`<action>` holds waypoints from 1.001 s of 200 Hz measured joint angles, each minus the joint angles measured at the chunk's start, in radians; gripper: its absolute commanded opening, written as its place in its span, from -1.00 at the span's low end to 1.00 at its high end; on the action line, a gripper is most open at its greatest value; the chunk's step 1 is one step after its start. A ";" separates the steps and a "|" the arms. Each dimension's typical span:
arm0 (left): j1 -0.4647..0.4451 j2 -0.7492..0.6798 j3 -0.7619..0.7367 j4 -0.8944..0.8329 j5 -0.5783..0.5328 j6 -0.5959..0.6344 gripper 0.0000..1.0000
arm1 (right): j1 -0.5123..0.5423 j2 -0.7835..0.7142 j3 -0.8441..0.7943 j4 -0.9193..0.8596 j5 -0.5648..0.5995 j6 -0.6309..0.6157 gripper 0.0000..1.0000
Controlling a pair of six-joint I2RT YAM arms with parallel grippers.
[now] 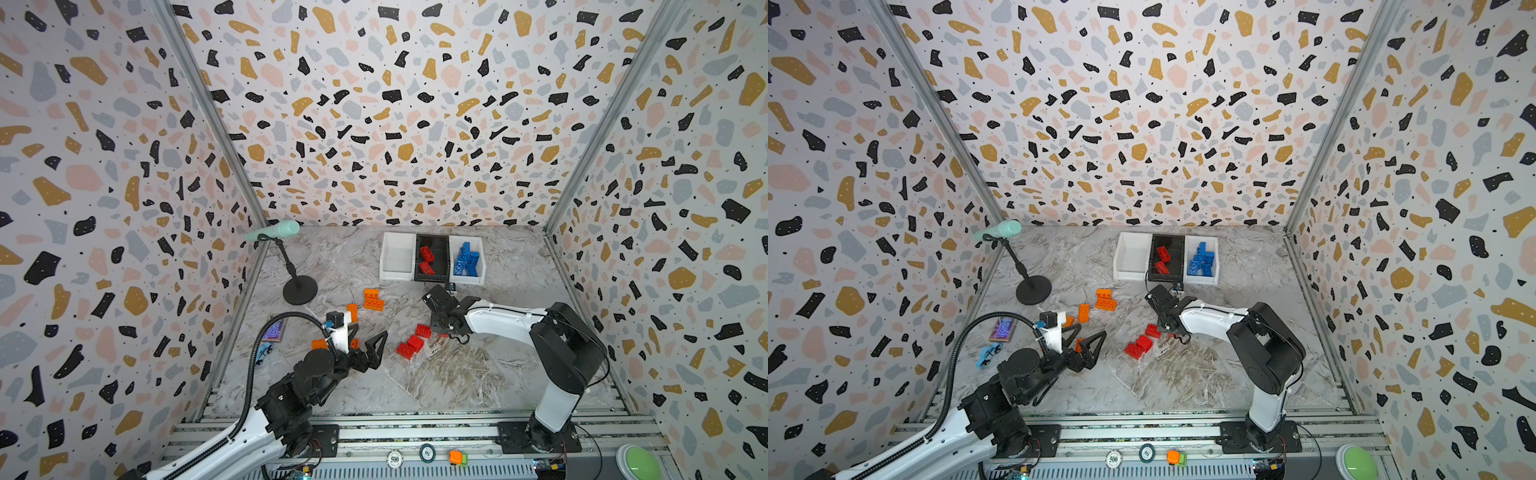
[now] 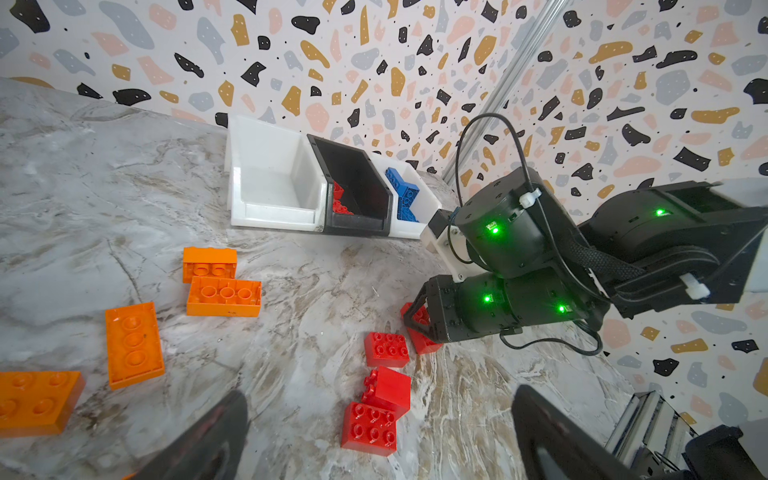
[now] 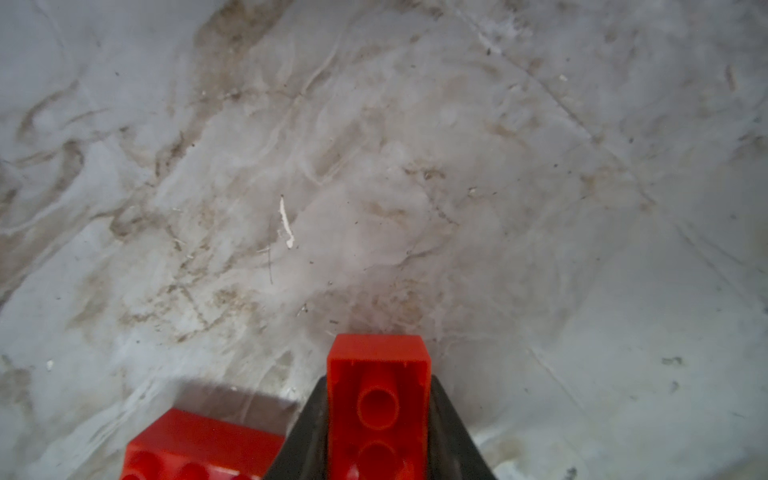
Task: Sort the legos into containers by color
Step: 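Carry the red brick into the black bin and release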
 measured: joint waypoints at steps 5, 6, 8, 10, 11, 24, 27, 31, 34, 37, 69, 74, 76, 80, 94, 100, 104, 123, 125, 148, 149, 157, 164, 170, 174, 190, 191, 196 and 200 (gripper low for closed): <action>0.000 0.005 0.000 0.002 0.000 0.000 1.00 | -0.005 -0.005 0.013 -0.009 0.000 -0.011 -0.43; 0.000 0.006 0.000 0.002 0.000 0.000 1.00 | -0.005 -0.006 0.015 -0.011 0.000 -0.012 -0.43; 0.000 0.009 0.000 0.003 -0.001 0.000 1.00 | -0.007 -0.008 0.021 -0.012 0.001 -0.016 -0.43; 0.000 0.012 0.000 0.003 0.000 0.000 1.00 | -0.010 -0.010 0.028 -0.014 0.000 -0.022 -0.43; 0.000 0.014 0.000 0.004 -0.001 0.000 1.00 | -0.011 -0.011 0.030 -0.015 0.000 -0.023 -0.43; 0.000 0.042 0.000 0.014 -0.003 0.003 1.00 | -0.024 -0.020 0.086 -0.018 -0.001 -0.062 -0.43; 0.000 0.048 0.000 0.016 -0.004 0.003 1.00 | -0.028 -0.021 0.101 -0.018 -0.002 -0.066 -0.43; 0.000 0.061 0.001 0.021 -0.005 0.004 1.00 | -0.036 -0.021 0.123 -0.015 -0.004 -0.082 -0.43; 0.000 0.069 0.001 0.023 -0.005 0.005 1.00 | -0.042 -0.021 0.140 -0.013 -0.005 -0.090 -0.43; 0.000 0.082 0.002 0.028 -0.006 0.005 1.00 | -0.049 -0.021 0.157 -0.011 -0.006 -0.101 -0.43; 0.000 0.240 0.043 0.067 -0.008 0.009 1.00 | -0.153 0.055 0.391 0.015 -0.034 -0.205 -0.42; 0.000 0.269 0.053 0.074 -0.008 0.010 1.00 | -0.171 0.084 0.437 0.021 -0.038 -0.224 -0.42; 0.000 0.281 0.058 0.079 -0.008 0.011 1.00 | -0.175 0.092 0.448 0.024 -0.040 -0.228 -0.42; 0.000 0.306 0.070 0.084 -0.009 0.012 1.00 | -0.189 0.117 0.484 0.027 -0.046 -0.243 -0.42; 0.000 0.381 0.105 0.113 -0.009 0.018 1.00 | -0.228 0.208 0.593 0.034 -0.064 -0.283 -0.40; 0.000 0.412 0.121 0.124 -0.009 0.021 1.00 | -0.243 0.248 0.635 0.034 -0.076 -0.298 -0.39; 0.000 0.433 0.133 0.132 -0.009 0.025 1.00 | -0.254 0.277 0.664 0.034 -0.082 -0.311 -0.38; 0.000 0.522 0.186 0.163 -0.011 0.037 1.00 | -0.293 0.396 0.783 0.025 -0.119 -0.349 -0.25; 0.000 0.531 0.192 0.167 -0.011 0.038 1.00 | -0.296 0.409 0.795 0.025 -0.125 -0.352 -0.21; 0.000 0.613 0.251 0.184 -0.016 0.057 1.00 | -0.332 0.522 0.914 0.000 -0.168 -0.396 0.22; 0.000 0.616 0.253 0.185 -0.016 0.057 1.00 | -0.333 0.527 0.919 -0.002 -0.173 -0.400 0.22; 0.000 0.638 0.273 0.187 -0.016 0.061 1.00 | -0.340 0.549 0.950 -0.002 -0.192 -0.414 0.25; 0.000 0.651 0.287 0.188 -0.016 0.064 1.00 | -0.340 0.557 0.967 -0.007 -0.202 -0.423 0.27; 0.000 0.659 0.298 0.188 -0.016 0.066 1.00 | -0.339 0.557 0.971 -0.012 -0.209 -0.432 0.28; 0.000 0.661 0.303 0.188 -0.016 0.068 1.00 | -0.338 0.554 0.971 -0.014 -0.215 -0.437 0.28; 0.000 0.661 0.309 0.190 -0.015 0.068 1.00 | -0.329 0.525 0.953 -0.014 -0.232 -0.456 0.28; 0.000 0.660 0.309 0.190 -0.015 0.068 1.00 | -0.328 0.522 0.950 -0.014 -0.233 -0.457 0.28; 0.000 0.657 0.308 0.188 -0.015 0.068 1.00 | -0.323 0.501 0.927 -0.013 -0.238 -0.463 0.27; 0.000 0.652 0.307 0.187 -0.015 0.067 1.00 | -0.320 0.483 0.906 -0.009 -0.240 -0.465 0.27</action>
